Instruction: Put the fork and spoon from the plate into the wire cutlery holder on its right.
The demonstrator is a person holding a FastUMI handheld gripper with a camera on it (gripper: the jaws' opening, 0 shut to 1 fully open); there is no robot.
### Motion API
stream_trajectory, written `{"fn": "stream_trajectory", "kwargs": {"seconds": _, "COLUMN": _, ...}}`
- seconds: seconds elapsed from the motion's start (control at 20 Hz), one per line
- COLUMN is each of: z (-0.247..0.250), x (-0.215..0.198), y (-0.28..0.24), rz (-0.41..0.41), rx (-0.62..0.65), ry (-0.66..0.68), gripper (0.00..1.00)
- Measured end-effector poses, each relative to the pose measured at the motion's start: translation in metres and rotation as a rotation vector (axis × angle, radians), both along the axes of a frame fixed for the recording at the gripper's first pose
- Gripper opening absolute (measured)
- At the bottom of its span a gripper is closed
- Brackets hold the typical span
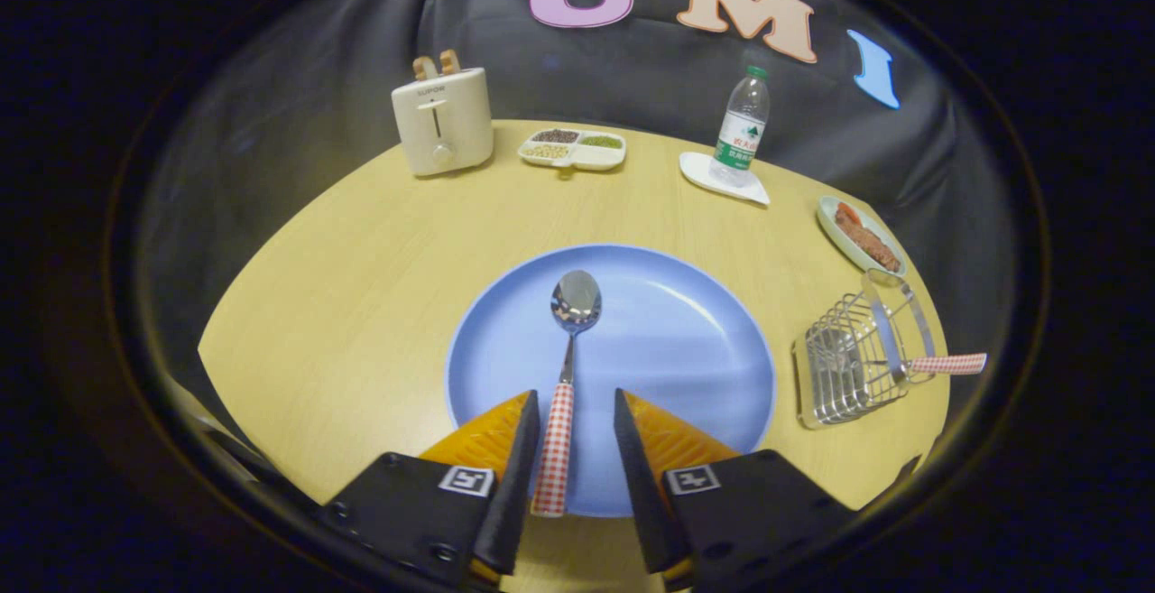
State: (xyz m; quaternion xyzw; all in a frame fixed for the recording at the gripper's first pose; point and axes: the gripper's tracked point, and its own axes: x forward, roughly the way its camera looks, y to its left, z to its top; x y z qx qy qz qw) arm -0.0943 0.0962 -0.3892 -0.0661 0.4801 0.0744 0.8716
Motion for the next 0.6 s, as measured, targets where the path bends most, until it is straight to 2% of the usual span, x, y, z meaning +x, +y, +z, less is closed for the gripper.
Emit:
{"fn": "stream_trajectory", "kwargs": {"seconds": 0.15, "z": -0.007, "x": -0.008, "y": 0.003, "rz": 0.015, "rx": 0.005, "ry": 0.031, "gripper": 0.44}}
{"fn": "stream_trajectory", "kwargs": {"seconds": 0.25, "z": -0.008, "x": -0.011, "y": 0.001, "rz": 0.011, "rx": 0.009, "ry": 0.037, "gripper": 0.37}}
{"fn": "stream_trajectory", "kwargs": {"seconds": 0.3, "z": -0.017, "x": 0.002, "y": -0.003, "rz": 0.002, "rx": -0.004, "ry": 0.015, "gripper": 0.33}}
{"fn": "stream_trajectory", "kwargs": {"seconds": 0.35, "z": -0.01, "x": -0.009, "y": -0.002, "rz": 0.003, "rx": -0.002, "ry": 0.028, "gripper": 0.29}}
{"fn": "stream_trajectory", "kwargs": {"seconds": 0.6, "z": -0.008, "x": -0.011, "y": -0.009, "rz": 0.006, "rx": -0.002, "ry": 0.052, "gripper": 0.1}}
